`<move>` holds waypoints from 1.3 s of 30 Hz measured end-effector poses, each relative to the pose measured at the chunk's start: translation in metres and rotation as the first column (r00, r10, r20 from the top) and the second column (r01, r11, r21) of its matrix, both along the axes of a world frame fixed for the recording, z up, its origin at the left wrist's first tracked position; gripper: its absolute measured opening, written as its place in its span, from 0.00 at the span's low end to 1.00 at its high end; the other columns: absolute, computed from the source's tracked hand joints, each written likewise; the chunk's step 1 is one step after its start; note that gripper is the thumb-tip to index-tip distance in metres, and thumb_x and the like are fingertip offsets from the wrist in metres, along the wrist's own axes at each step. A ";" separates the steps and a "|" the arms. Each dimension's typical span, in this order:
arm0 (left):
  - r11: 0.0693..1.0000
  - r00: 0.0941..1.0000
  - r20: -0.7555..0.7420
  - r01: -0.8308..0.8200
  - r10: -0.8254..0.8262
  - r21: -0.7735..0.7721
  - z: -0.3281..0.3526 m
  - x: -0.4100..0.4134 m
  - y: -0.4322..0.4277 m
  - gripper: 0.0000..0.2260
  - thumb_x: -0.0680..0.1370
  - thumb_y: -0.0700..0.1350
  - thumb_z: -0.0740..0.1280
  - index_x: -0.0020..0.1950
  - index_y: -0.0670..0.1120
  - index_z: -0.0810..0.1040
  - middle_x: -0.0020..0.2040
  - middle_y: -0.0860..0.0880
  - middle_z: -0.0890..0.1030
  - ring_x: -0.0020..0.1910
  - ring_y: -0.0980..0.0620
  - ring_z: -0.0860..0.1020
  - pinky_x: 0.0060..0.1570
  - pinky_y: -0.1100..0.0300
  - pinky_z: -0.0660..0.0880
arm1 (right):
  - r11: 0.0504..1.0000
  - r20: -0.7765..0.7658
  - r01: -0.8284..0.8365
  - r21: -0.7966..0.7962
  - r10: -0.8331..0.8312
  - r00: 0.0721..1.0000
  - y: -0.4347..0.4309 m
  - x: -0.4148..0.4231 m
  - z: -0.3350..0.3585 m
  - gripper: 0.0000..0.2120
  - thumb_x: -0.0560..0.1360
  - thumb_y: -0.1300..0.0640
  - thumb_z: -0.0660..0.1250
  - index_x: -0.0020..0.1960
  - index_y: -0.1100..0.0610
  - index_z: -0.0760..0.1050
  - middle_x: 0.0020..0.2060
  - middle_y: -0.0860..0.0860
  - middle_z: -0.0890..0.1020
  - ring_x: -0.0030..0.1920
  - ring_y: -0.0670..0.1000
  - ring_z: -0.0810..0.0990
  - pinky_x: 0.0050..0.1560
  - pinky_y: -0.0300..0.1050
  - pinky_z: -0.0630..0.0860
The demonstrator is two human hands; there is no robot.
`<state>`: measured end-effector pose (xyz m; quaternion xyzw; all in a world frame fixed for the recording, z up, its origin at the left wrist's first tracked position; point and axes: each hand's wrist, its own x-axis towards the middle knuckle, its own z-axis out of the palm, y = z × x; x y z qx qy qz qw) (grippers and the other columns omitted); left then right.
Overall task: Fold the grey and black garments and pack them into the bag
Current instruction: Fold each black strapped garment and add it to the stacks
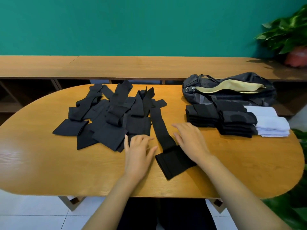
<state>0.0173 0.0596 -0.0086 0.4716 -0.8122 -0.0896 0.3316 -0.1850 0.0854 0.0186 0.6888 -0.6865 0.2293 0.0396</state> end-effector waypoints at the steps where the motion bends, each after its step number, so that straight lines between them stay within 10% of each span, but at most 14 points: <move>1: 0.999 1.000 0.012 0.008 -0.008 0.036 -0.004 -0.001 0.008 0.13 0.77 0.54 0.67 0.60 0.53 0.78 0.54 0.57 0.77 0.61 0.55 0.71 0.76 0.48 0.43 | 1.000 0.036 0.007 0.024 -0.008 0.999 0.012 0.000 -0.007 0.16 0.80 0.55 0.63 0.68 0.52 0.72 0.61 0.47 0.79 0.62 0.48 0.74 0.62 0.46 0.70; 10: 0.992 0.998 0.028 0.047 -0.051 0.118 -0.013 -0.008 0.032 0.10 0.77 0.54 0.68 0.56 0.55 0.80 0.50 0.60 0.80 0.58 0.58 0.72 0.75 0.48 0.39 | 0.996 0.074 0.044 0.081 -0.050 0.996 0.077 -0.007 -0.033 0.15 0.80 0.50 0.62 0.66 0.51 0.73 0.59 0.44 0.78 0.62 0.47 0.72 0.61 0.44 0.67; 21: 0.955 0.940 -0.210 0.289 -0.270 0.064 -0.023 -0.004 0.039 0.14 0.71 0.64 0.69 0.48 0.57 0.83 0.55 0.64 0.77 0.59 0.61 0.69 0.67 0.51 0.60 | 0.998 0.309 0.055 -0.008 -0.050 0.950 0.104 -0.017 -0.041 0.08 0.77 0.53 0.68 0.56 0.50 0.79 0.51 0.40 0.77 0.56 0.42 0.71 0.57 0.47 0.72; 39: 0.951 0.948 0.070 0.308 -0.309 0.030 -0.022 -0.008 0.045 0.23 0.76 0.65 0.55 0.58 0.56 0.83 0.63 0.56 0.79 0.67 0.55 0.68 0.75 0.47 0.47 | 0.993 0.180 -0.119 -0.013 0.120 0.976 0.103 -0.018 -0.045 0.23 0.72 0.34 0.64 0.61 0.46 0.79 0.60 0.39 0.78 0.64 0.40 0.66 0.67 0.45 0.61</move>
